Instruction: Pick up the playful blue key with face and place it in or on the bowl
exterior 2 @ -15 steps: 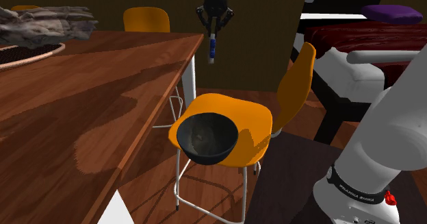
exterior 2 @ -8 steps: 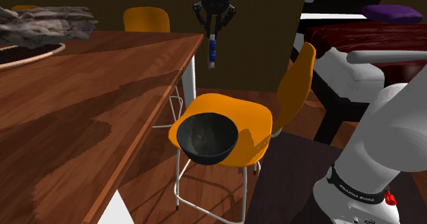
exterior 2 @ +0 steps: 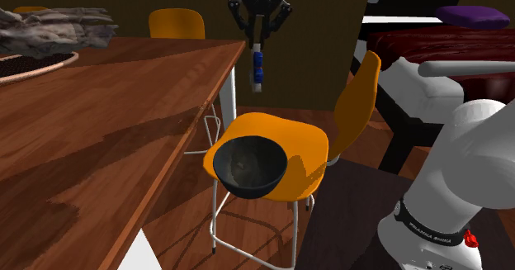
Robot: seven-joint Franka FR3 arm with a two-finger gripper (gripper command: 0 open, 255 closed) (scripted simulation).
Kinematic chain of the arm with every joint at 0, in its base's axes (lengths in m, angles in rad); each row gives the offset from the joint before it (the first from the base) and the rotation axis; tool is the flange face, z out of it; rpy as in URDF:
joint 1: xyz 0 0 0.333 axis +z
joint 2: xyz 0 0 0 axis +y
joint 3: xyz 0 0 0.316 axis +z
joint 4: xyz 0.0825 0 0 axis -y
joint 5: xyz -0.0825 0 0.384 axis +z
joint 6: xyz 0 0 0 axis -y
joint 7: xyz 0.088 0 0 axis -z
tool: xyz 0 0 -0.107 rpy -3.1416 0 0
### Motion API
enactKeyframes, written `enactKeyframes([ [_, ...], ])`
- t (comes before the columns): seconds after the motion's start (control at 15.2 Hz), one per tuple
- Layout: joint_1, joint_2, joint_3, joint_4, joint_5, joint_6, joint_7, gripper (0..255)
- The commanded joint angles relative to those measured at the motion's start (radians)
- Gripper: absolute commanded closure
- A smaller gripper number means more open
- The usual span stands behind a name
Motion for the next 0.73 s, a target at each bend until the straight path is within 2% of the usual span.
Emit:
enactKeyframes([
  [0.0, 0.017, -0.038, 0.029, -0.011, 0.013, -0.029, 0.038, 255],
  [0.2, 0.043, -0.086, 0.077, -0.016, 0.036, -0.076, 0.100, 255],
  [0.66, 0.048, -0.102, 0.083, -0.122, 0.041, 0.015, 0.107, 255],
])
